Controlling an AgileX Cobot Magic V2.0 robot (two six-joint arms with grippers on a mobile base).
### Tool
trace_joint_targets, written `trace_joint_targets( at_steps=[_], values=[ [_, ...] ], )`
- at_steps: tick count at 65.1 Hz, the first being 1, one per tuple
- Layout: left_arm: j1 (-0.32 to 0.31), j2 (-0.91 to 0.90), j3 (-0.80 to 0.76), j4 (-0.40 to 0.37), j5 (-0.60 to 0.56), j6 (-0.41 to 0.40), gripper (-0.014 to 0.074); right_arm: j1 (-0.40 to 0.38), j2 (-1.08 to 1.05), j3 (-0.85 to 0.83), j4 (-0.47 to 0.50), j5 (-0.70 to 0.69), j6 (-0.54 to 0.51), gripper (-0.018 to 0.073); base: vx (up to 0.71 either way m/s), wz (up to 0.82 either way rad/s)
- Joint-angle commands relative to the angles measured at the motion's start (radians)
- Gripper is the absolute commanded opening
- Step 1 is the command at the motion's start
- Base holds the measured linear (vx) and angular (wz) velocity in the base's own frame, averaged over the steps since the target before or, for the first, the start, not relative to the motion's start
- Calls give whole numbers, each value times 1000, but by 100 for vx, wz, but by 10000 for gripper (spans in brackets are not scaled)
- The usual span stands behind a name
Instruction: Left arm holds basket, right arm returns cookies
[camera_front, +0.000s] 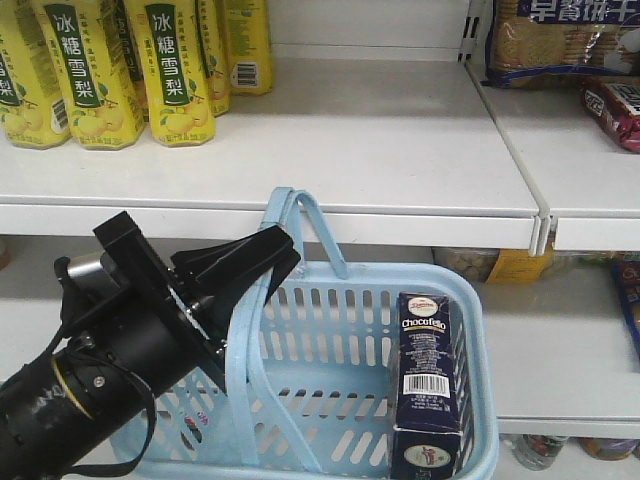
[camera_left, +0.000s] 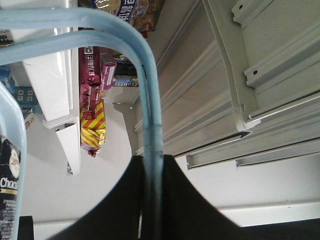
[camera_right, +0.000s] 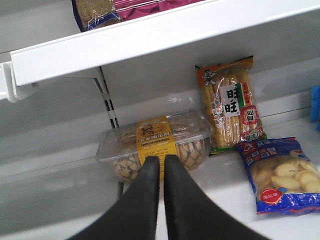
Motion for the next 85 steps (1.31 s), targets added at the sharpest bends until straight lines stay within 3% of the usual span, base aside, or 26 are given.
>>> trace_joint_targets(
  at_steps=[1,24,39,54,66,78,85],
  values=[
    [15,-21,-38,-132,-103,34,-3,-4,-9,17,-9,-84,-2,-6,0,0],
    [15,-21,-38,-132,-103,34,-3,-4,-9,-20,-11,-194,-9,-6,0,0],
    [15,-21,-38,-132,-103,34,-3,-4,79,-190,-18,-167,-12,-6,0,0],
    [15,-21,-38,-132,-103,34,-3,-4,271,-438,-91,-146,-13,-6,0,0],
    [15,-21,-38,-132,-103,34,-3,-4,441,-662,-121,-23,-13,-5,0,0],
    [15,-21,-38,-132,-103,34,-3,-2,602,-898,-140,209,-13,-3,0,0],
    [15,-21,-38,-132,-103,34,-3,56,686,-1000,-140,322,-13,-3,0,0]
  ],
)
